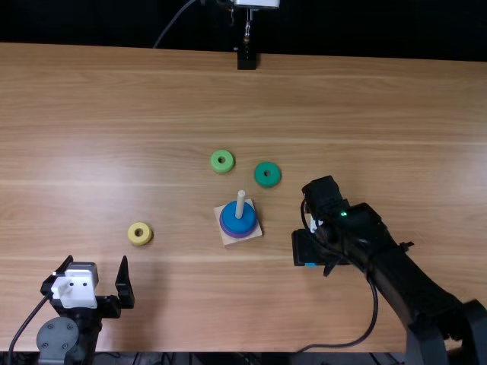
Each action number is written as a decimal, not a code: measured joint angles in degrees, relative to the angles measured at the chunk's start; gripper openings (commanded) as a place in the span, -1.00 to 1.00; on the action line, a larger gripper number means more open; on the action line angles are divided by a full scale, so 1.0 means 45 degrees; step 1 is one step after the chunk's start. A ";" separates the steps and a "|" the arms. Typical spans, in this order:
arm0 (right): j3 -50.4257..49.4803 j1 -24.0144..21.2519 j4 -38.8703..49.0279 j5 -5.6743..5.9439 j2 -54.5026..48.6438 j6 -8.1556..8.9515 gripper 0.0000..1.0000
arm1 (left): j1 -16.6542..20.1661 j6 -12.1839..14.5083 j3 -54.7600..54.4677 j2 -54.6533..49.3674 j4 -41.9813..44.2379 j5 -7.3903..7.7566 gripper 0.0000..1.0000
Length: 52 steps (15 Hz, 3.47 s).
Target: Build the Hanoi tower: stack the rings onto the peg from bottom to top in this color order: purple, dark blue, light blue, dark green, light green, yellow, orange.
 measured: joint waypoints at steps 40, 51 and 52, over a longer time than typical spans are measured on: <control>1.3561 0.3755 -0.7397 0.0044 0.4269 -0.0976 -1.00 | 0.0000 -0.0010 0.0000 0.0005 0.0000 0.0000 1.00; 1.3595 0.3755 -0.6543 0.0053 0.4784 -0.0840 1.00 | 0.0000 -0.0010 0.0000 0.0005 -0.0005 0.0000 1.00; 1.3595 0.3755 -0.6144 0.0107 0.4784 -0.0704 1.00 | 0.0000 -0.0005 0.0000 0.0000 -0.0010 -0.0005 1.00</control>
